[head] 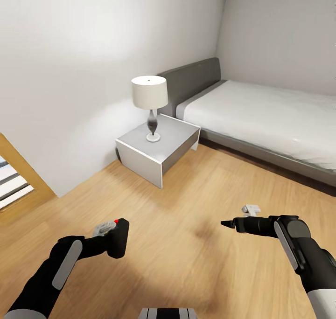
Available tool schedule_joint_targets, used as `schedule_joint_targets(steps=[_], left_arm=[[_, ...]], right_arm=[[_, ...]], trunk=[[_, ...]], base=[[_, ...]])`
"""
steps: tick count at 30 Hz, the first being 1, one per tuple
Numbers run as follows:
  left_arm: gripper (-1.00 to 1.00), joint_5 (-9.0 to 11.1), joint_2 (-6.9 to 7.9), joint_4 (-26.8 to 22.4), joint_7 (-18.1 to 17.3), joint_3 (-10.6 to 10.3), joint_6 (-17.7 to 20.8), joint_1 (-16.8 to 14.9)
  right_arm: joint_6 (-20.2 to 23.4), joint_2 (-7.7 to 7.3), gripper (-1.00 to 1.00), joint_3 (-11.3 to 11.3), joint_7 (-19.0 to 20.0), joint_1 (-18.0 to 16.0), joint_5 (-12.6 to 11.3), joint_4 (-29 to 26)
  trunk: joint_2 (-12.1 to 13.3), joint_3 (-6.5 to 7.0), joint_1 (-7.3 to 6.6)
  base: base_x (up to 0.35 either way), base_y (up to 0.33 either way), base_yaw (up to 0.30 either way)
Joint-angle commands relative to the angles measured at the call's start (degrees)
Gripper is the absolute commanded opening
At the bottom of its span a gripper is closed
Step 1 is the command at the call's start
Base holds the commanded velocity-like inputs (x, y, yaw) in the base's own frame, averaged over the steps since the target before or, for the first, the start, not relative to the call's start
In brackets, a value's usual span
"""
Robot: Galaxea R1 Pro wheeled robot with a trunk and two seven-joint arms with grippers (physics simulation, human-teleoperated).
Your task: Attach the digital camera to the camera tripod in the bedroom.
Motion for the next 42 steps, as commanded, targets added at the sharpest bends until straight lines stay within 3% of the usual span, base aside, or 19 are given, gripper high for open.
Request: schedule_joint_targets(steps=[1,10,31,42], left_arm=[[-1.00,-0.2,0.00,0.0,-0.5,0.1,0.2,0.0],[-1.00,4.7,0.30,0.5,-0.8,0.3,-0.2,-0.1],[-1.00,4.9,0.01,0.3,-0.7,0.4,-0.2,-0.1],[-1.00,5.1,-0.03,0.6,-0.7,0.4,-3.9,-0.1]], right_arm=[[0.4,0.03,1.00,-0.1,-0.1,0.0,-0.4,0.0],[0.3,0.44,1.00,-0.1,-0.1,0.0,-0.5,0.2],[0.6,0.49,1.00,0.0,0.2,0.0,-0.3,0.2],[0.5,0.47,1.00,0.0,0.2,0.0,-0.3,0.2]], trunk=[[0.0,0.18,-0.03],[0.1,2.18,-0.27],[0.4,6.83,-0.81],[0.5,9.27,-1.09]], base=[[0.000,0.000,0.000],[0.000,0.000,0.000],[0.000,0.000,0.000],[0.000,0.000,0.000]])
